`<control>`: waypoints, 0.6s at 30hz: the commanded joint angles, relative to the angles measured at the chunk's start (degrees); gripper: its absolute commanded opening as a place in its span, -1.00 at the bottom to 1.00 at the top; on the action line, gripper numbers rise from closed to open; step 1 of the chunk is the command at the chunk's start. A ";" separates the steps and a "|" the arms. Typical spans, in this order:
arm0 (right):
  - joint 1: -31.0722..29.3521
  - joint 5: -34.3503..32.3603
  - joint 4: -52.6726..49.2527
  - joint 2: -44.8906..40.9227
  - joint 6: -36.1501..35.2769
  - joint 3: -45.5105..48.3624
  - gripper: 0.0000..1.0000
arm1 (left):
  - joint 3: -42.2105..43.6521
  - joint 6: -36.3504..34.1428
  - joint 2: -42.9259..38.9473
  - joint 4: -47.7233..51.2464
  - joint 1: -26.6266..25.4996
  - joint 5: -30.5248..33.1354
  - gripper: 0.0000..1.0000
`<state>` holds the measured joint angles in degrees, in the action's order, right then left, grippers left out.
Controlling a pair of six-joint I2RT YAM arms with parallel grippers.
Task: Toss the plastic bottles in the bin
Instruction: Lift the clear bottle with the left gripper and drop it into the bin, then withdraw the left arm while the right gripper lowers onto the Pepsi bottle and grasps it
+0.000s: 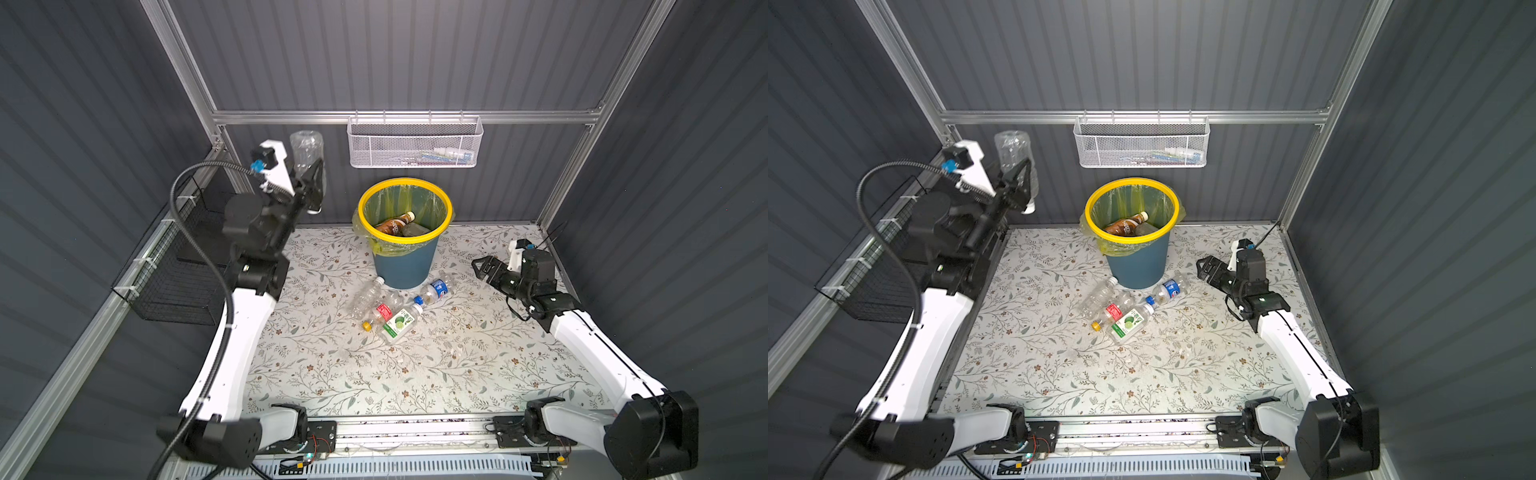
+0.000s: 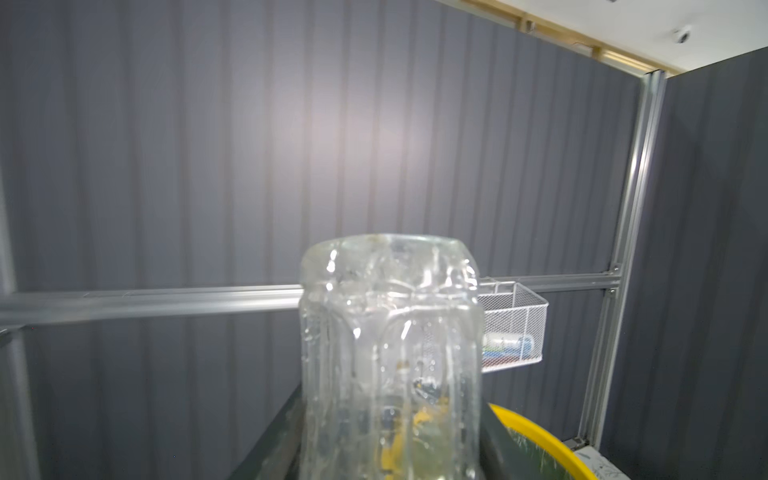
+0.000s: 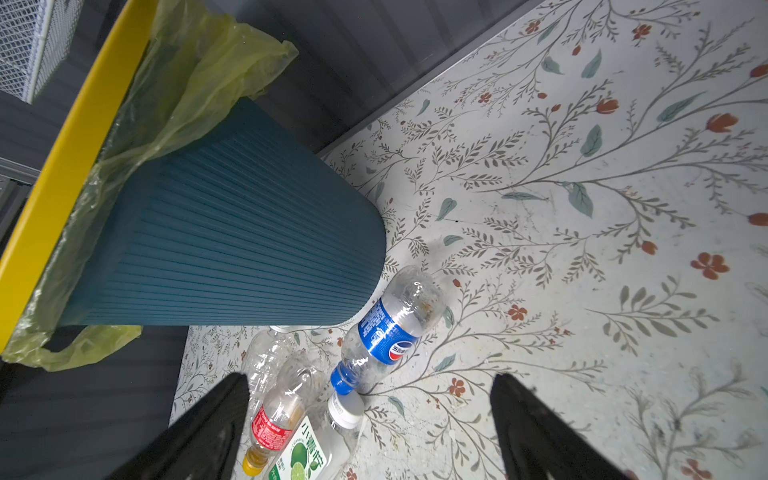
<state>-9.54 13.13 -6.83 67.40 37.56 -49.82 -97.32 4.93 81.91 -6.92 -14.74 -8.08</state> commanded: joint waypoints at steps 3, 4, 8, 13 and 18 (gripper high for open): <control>-1.83 2.75 1.49 0.80 1.30 -0.17 0.84 | -28.00 -2.45 22.71 29.99 -6.61 -0.06 0.94; -2.03 2.59 0.81 0.60 1.03 -0.23 0.84 | -29.54 -2.30 23.82 30.90 -6.61 0.76 0.99; -2.32 1.41 -0.88 -1.16 -0.04 1.15 0.85 | -22.69 -1.68 19.76 25.00 -6.53 4.16 1.00; -2.41 1.63 -2.73 -0.09 -0.31 1.28 0.85 | -16.09 -2.31 13.23 23.37 -4.86 7.63 0.99; -4.63 -2.65 -8.31 4.25 2.33 -1.82 0.85 | -4.41 -0.85 6.06 23.23 0.56 7.13 0.99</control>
<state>-13.02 13.23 -10.68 69.60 38.57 -49.78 -105.91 3.42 91.77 17.15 -16.95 -1.89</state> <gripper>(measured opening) 0.926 0.997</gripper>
